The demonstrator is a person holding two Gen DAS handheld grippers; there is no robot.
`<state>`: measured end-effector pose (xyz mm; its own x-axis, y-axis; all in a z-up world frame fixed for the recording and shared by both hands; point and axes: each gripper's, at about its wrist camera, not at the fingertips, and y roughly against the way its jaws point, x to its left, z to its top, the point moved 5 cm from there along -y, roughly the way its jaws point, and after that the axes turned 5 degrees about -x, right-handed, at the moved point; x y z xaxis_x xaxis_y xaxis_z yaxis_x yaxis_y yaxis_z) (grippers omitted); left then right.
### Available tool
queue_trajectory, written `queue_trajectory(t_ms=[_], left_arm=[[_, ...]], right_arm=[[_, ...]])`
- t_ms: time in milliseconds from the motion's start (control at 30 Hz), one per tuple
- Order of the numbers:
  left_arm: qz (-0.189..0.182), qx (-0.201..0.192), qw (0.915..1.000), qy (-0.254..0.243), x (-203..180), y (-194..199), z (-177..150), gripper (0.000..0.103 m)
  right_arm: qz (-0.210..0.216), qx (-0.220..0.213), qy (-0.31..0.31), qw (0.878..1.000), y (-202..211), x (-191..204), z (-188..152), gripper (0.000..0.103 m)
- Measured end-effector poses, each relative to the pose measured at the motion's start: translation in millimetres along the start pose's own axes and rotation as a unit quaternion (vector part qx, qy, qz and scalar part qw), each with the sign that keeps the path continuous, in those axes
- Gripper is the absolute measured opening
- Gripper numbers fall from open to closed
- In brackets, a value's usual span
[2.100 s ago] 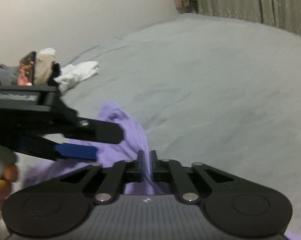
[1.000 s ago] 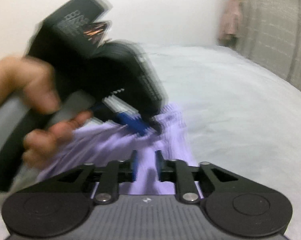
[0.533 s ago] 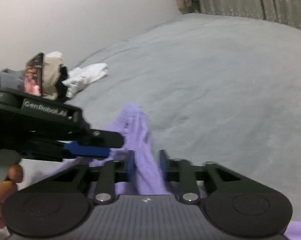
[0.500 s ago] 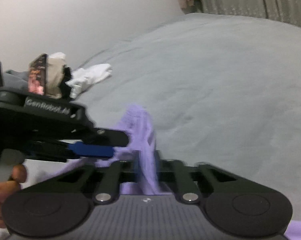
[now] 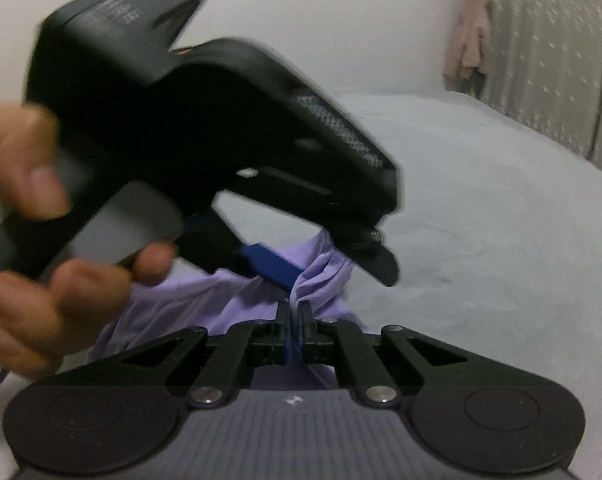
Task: Fold clothes
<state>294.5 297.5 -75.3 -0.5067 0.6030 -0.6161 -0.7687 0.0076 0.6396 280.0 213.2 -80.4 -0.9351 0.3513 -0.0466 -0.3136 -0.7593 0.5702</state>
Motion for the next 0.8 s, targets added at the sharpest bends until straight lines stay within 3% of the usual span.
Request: queue_trajectory(t_ms=[100,167,233,300,533,700,800], left_arm=[[0.025,-0.011,0.9994,-0.019,-2,1,-2,0.045],[0.066,-0.033,0.9965,-0.039,-1,4,-2,0.006],[0.085,-0.049,0.9945,-0.038,2,8,-1,0.004],[0.081,-0.058,0.9949,-0.016,6,11,1,0.004],[0.074,-0.063,0.9953,-0.003,3,9,0,0.004],[0.074,-0.07,0.9948,0.001,3,12,-4,0.001],[0.07,-0.075,0.9947,0.011,4,14,-1,0.001]], right_arm=[[0.001,0.007,0.008,1.0,2,5,-3,0.004],[-0.006,0.015,0.002,1.0,6,5,-3,0.012],[-0.014,0.013,-0.013,1.0,19,1,-2,0.02],[-0.031,0.008,-0.029,0.999,43,-8,-5,0.027],[-0.129,0.033,-0.066,0.989,123,-71,-49,0.028],[-0.215,0.08,-0.111,0.967,178,-136,-94,0.028],[-0.23,0.083,-0.128,0.961,199,-146,-112,0.028]])
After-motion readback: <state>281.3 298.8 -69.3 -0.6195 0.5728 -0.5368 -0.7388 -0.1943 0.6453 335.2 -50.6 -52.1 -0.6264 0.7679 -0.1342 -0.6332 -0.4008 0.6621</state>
